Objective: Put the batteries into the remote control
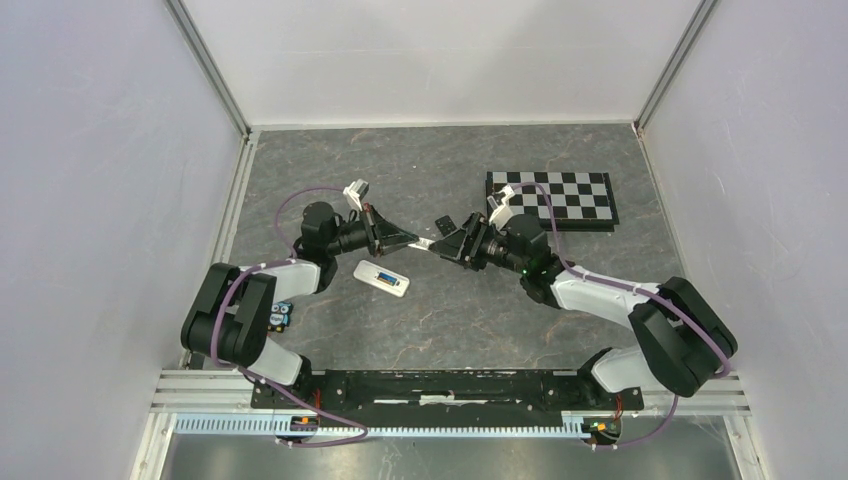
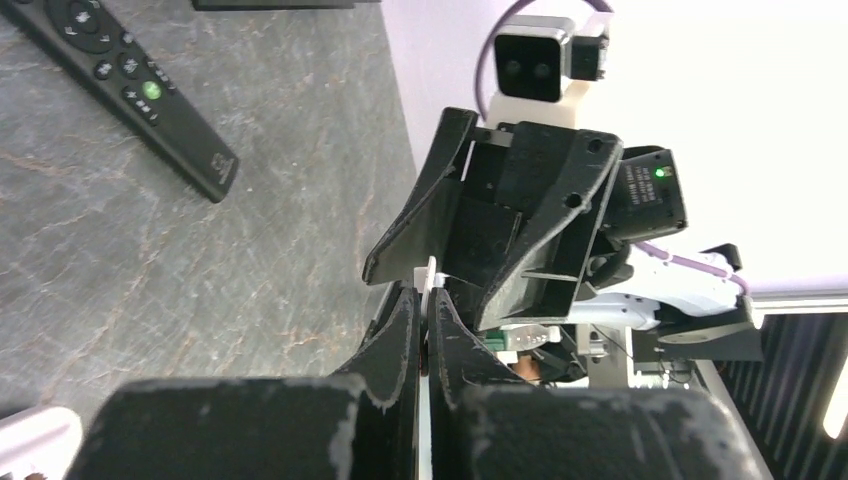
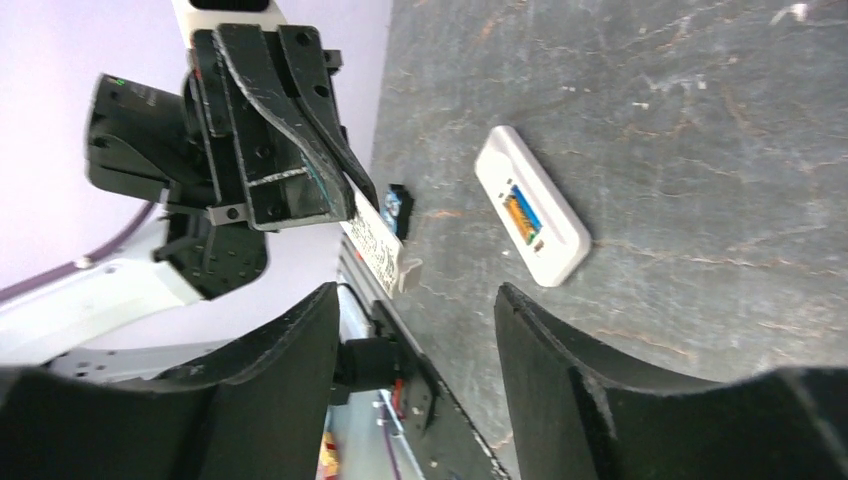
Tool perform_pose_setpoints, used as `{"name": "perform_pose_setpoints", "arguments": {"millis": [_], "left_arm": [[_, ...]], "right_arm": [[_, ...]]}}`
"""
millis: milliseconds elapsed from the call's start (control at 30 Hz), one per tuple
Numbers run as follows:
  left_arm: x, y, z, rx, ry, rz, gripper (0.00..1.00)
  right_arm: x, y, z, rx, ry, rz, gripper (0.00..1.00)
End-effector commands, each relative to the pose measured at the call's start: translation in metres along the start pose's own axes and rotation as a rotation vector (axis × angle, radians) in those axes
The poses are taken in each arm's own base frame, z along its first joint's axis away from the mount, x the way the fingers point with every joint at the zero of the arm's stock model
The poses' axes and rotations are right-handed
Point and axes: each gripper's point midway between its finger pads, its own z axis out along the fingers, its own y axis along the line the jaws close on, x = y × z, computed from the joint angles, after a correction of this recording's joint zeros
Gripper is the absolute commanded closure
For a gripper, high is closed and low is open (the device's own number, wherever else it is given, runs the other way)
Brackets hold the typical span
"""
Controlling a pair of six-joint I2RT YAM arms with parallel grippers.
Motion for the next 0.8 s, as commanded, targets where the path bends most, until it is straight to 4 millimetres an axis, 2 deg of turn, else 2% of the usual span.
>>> {"name": "perform_pose_setpoints", "arguments": {"millis": [0,100,233,433,533,667,700,767], "left_arm": [[-0.004,-0.026,-0.003,0.105,-0.011,-0.004,0.98],[-0.004,-0.028,-0.004,0.118,-0.016,-0.008,0.98],[-0.002,-0.027,-0.005,0.117,-0.020,-0.009,0.98],[0.002,-0.028,-0.007,0.118,-0.011,-0.007,0.98],[0.003,-0.024,-0.007,0.105,-0.010,-0.010,0.98],[0.003,-0.025,-0.007,0.103,-0.003,-0.010,0.97],[0.003,-0.024,-0.007,0.098,-0.003,-0.010,0.94],[0.003,-0.020,-0.006,0.070,0.000,-0.014,0.68]], "right_arm": [[-0.010,0.037,0.001,-0.142,-0.040,0.059,0.40],[-0.011,0.039,0.001,-0.157,-0.049,0.059,0.48],[-0.012,0.041,0.003,-0.175,-0.052,0.057,0.52],[-0.012,0.041,0.006,-0.190,-0.048,0.058,0.65],[-0.011,0.050,0.009,-0.230,-0.024,0.043,0.75],[-0.010,0.046,0.006,-0.222,-0.029,0.034,0.87],[-0.009,0.045,0.006,-0.219,-0.029,0.035,0.90],[-0.008,0.043,0.006,-0.213,-0.031,0.033,0.96]]}}
